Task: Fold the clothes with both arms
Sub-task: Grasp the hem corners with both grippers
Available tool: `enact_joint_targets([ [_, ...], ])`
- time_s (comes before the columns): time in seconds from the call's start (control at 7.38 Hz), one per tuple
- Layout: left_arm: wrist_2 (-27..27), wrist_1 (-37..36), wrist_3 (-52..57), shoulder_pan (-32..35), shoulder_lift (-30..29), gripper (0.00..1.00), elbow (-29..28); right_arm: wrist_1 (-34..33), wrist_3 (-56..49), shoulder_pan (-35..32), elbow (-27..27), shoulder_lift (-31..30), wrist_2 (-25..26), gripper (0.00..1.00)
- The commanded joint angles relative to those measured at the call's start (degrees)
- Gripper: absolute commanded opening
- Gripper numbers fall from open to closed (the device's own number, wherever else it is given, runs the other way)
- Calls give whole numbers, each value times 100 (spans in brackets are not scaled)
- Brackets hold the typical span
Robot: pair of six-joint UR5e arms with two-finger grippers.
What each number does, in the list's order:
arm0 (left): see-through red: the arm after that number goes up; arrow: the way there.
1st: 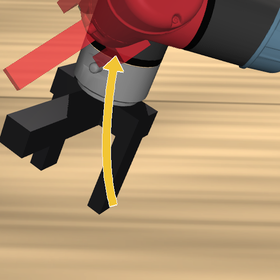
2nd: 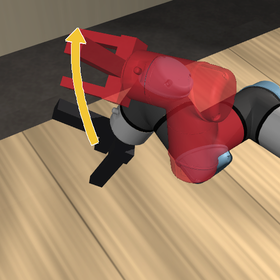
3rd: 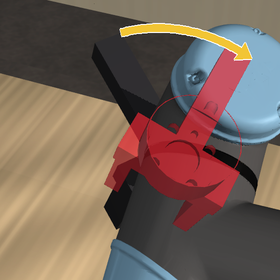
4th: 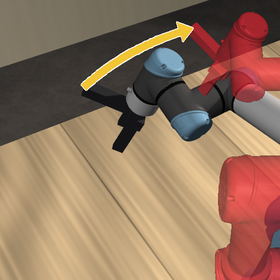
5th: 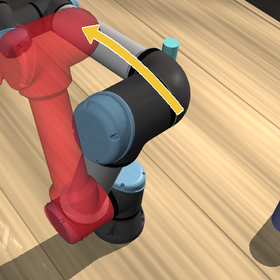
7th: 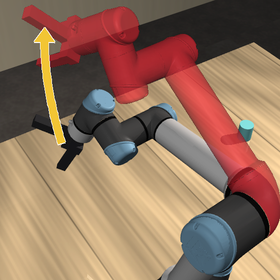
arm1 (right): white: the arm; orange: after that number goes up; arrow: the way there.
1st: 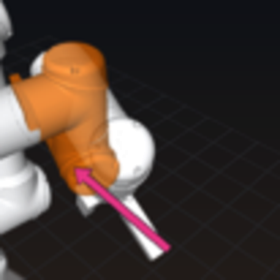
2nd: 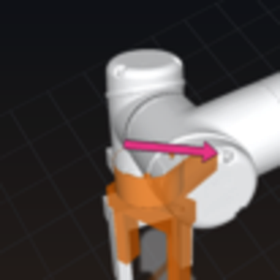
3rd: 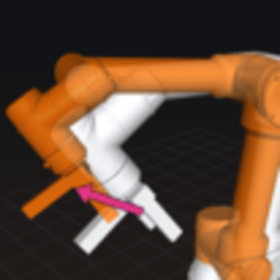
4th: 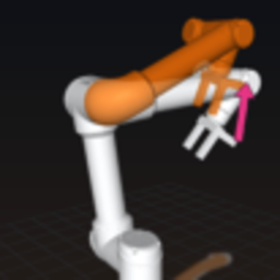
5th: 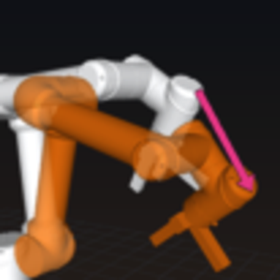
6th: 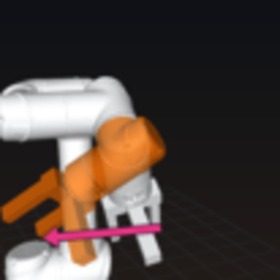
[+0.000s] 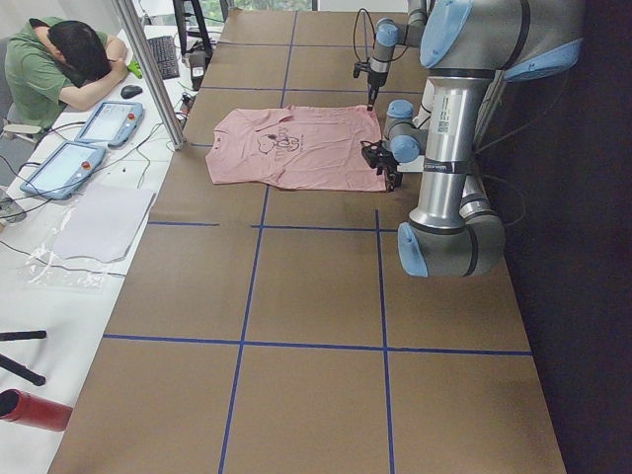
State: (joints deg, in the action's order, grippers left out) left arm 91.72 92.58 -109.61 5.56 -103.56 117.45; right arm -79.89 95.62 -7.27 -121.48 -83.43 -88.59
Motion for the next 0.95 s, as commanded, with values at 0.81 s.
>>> enact_joint_targets([
  [0.81, 4, 14, 19, 155, 46, 82, -91, 0, 0, -55, -8, -25, 0, 0],
])
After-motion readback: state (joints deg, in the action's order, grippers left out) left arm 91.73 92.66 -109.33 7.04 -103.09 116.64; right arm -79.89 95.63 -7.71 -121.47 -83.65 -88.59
